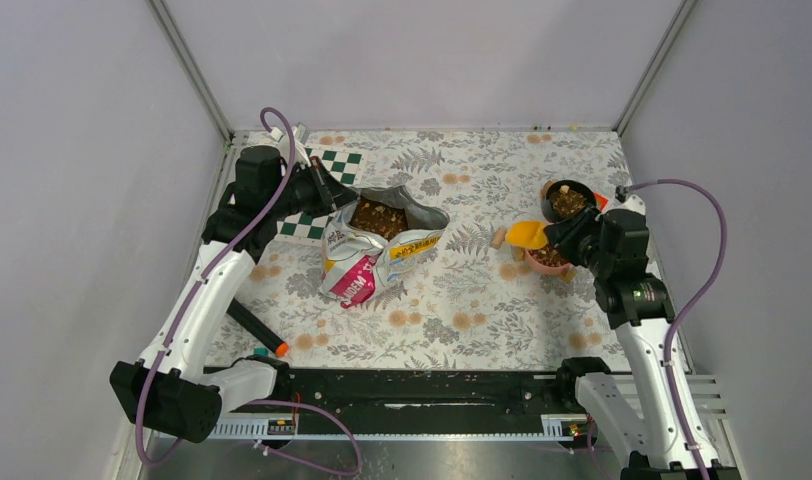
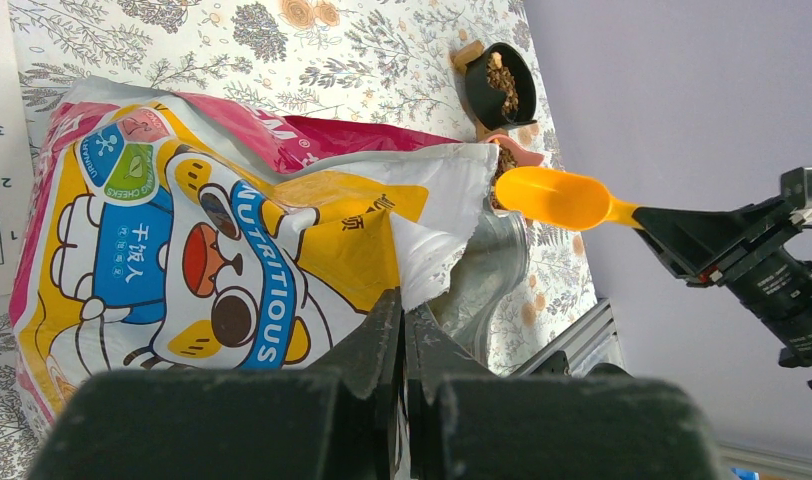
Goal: Serve the pet food
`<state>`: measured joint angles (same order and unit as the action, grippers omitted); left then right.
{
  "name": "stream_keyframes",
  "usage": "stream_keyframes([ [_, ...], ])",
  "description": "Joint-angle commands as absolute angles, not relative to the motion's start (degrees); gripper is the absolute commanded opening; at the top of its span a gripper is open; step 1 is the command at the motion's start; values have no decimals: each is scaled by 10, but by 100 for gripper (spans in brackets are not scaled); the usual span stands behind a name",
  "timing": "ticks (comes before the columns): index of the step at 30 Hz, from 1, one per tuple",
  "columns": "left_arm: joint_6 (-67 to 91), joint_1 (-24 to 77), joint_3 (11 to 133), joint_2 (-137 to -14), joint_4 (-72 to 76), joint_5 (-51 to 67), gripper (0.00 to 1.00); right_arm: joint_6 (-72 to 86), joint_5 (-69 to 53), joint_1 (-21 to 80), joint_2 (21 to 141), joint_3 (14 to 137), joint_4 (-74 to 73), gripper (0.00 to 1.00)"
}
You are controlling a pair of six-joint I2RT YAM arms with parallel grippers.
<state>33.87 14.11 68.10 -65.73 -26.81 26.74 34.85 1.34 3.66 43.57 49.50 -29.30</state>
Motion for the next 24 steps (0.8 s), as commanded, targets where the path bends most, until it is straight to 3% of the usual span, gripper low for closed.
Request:
stream_keyframes([
  [1,327,137,674,-646,-259,267,0,414,-224,34,413,419,-193,15],
  [9,327,137,670,-647,-259,271,0,482,-392,34,427,253,-101,8],
  [15,327,137,670,-646,-258,268,0,446,-374,36,431,207,-140,10],
  [17,326,137,669,-647,-258,267,0,425,-325,36,432,209,-180,16],
  [19,327,137,670,-647,-258,266,0,411,-279,36,422,207,-207,29],
  [22,328,136,669,-647,-258,264,0,397,-200,36,391,219,-252,59],
  [24,328,137,669,-648,-258,263,0,394,-152,36,358,230,-269,71],
])
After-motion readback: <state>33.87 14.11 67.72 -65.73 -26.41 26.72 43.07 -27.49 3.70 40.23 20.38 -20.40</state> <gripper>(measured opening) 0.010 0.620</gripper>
